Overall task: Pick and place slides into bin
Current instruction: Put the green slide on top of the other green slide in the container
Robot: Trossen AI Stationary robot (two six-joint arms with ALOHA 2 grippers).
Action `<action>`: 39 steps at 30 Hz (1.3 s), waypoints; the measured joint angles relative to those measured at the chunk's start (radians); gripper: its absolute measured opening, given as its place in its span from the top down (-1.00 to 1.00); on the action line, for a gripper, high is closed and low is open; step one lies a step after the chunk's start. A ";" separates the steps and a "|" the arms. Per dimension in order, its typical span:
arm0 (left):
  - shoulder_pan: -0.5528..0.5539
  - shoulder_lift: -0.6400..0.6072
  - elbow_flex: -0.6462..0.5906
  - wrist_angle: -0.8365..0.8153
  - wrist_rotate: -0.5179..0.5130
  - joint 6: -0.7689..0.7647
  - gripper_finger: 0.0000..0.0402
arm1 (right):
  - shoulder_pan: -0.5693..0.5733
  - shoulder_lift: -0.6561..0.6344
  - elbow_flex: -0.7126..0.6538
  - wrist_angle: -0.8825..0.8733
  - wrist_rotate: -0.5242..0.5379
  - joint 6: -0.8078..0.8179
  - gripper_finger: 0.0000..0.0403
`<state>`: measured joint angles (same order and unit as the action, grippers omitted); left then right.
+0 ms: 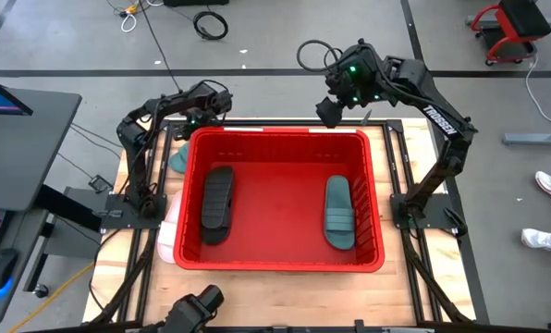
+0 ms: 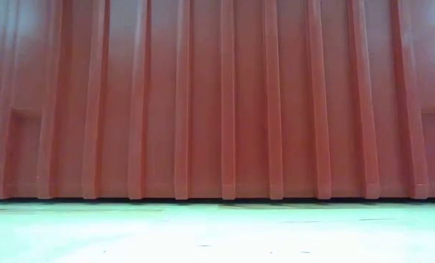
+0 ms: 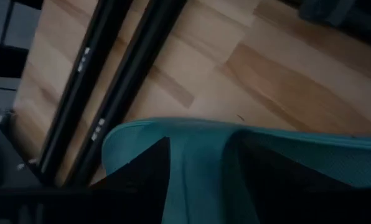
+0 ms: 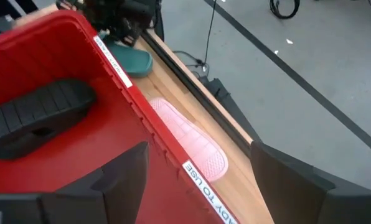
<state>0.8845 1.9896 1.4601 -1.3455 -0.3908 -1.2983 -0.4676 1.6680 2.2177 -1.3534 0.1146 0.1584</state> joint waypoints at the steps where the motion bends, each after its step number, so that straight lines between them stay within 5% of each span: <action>1: 0.000 0.000 0.000 -0.016 0.002 -0.004 0.03 | 0.007 0.000 0.000 -0.014 0.001 0.002 -0.42; 14: -0.024 -0.001 0.000 -0.106 0.044 -0.064 0.06 | 0.197 -0.001 0.000 -0.035 0.007 0.077 -0.42; 20: -0.024 -0.001 0.000 -0.121 0.068 -0.047 0.06 | 0.313 -0.001 0.000 -0.060 0.107 0.074 -0.42; 32: -0.041 -0.002 -0.059 -0.189 0.094 -0.052 0.15 | 0.313 -0.001 0.000 -0.087 0.096 0.073 -0.42; 39: -0.042 -0.002 -0.208 -0.117 0.133 -0.038 0.15 | 0.328 -0.001 0.000 -0.088 0.093 0.046 -0.42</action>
<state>0.8425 1.9881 1.2524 -1.4627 -0.2582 -1.3363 -0.1399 1.6669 2.2177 -1.4413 0.2075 0.2048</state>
